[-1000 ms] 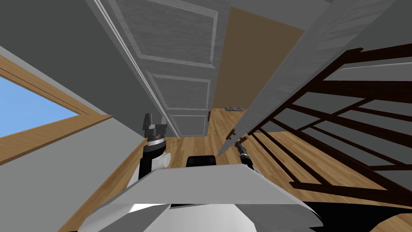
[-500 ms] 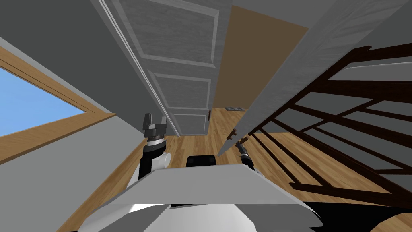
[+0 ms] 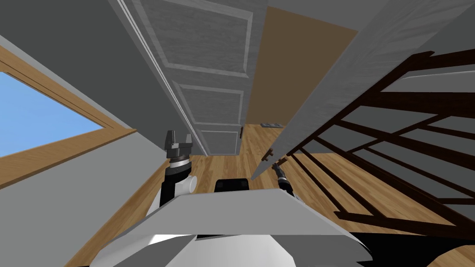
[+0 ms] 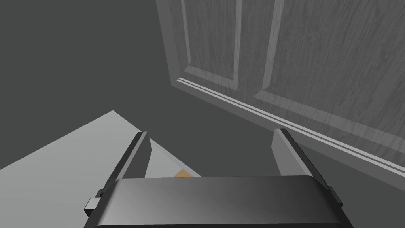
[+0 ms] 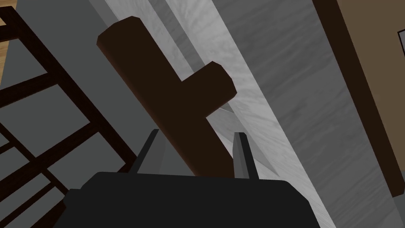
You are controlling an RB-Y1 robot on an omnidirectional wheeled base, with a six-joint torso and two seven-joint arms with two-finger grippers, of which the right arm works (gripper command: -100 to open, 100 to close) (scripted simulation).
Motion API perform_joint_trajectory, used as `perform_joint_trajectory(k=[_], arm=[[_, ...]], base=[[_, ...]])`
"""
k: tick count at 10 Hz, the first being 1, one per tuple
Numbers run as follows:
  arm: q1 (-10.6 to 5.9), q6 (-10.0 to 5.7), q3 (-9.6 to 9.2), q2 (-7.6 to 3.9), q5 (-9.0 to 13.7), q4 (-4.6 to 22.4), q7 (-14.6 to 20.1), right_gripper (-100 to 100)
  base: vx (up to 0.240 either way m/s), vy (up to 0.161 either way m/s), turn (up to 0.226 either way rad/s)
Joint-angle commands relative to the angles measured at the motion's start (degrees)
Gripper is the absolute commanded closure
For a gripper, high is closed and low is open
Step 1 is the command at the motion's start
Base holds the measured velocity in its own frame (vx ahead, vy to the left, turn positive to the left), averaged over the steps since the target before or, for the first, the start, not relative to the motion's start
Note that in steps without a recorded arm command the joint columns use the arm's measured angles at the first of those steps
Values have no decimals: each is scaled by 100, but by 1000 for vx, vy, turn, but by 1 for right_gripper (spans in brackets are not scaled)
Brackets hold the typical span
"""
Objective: Pull the door open
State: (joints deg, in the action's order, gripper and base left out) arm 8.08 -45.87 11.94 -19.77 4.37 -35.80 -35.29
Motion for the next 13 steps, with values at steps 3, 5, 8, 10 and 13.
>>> perform_joint_trajectory(k=[3,5,8,10,13], arm=[[64,32,-53,87,101,-33,338,100],[65,31,-61,84,134,-33,431,100],[66,30,-68,81,168,-32,524,100],[66,29,-76,78,201,-32,617,100],[67,29,-83,75,234,-32,709,100]], base=[[-18,-10,26],[-11,-9,20],[-14,-8,18],[-9,-4,11],[-12,-5,18]])
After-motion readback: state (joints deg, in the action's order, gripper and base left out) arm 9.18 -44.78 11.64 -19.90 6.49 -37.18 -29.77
